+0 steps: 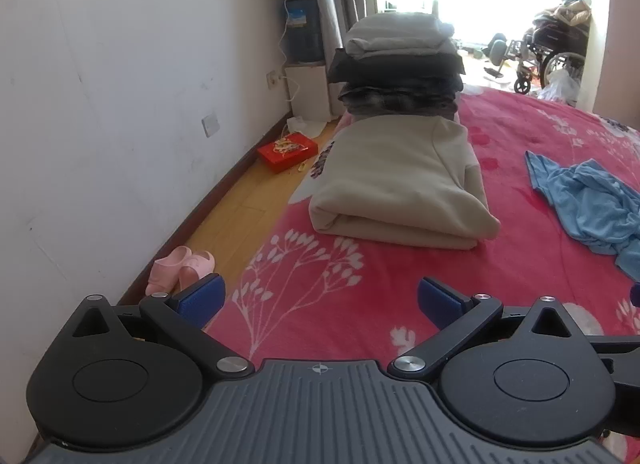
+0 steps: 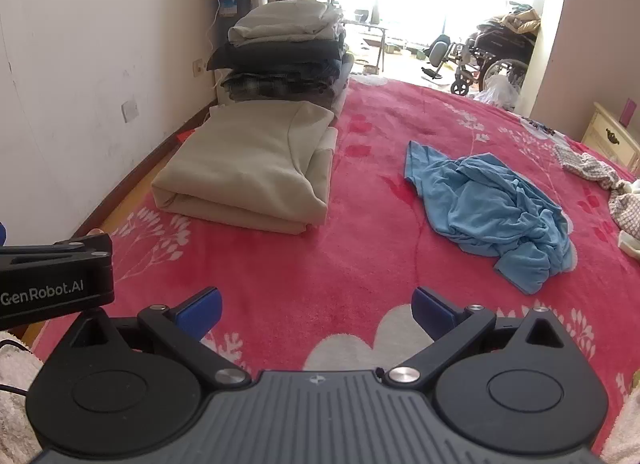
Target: Fold clothes
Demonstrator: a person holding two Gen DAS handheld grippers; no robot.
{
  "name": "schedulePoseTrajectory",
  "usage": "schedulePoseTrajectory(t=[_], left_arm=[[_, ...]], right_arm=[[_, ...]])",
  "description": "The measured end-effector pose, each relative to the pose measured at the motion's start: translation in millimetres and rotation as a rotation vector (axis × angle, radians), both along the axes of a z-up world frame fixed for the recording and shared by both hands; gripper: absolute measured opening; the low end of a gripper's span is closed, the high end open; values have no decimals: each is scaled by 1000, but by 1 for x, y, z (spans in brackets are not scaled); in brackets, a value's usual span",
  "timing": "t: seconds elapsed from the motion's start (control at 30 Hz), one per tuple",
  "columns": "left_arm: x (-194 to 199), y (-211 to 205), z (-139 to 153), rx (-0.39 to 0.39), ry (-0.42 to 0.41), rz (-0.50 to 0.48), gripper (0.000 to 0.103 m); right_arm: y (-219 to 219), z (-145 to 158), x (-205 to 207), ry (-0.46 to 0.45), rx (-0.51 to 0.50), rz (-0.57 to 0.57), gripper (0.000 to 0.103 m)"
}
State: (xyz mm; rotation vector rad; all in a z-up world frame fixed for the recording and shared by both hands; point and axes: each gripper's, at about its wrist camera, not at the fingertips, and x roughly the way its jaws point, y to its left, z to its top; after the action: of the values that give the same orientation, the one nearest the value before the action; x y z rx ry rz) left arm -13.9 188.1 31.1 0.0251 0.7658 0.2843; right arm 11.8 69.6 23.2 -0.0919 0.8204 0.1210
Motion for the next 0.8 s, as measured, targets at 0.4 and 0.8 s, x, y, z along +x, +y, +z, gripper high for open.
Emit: schedulePoseTrajectory(t=[0.4, 0.8], left_arm=[[0, 2, -2, -4, 5, -2, 103], [13, 12, 1, -46, -33, -25, 103]], right_arm=[[3, -2, 0, 4, -8, 2, 103], [-5, -3, 2, -29, -11, -30, 103]])
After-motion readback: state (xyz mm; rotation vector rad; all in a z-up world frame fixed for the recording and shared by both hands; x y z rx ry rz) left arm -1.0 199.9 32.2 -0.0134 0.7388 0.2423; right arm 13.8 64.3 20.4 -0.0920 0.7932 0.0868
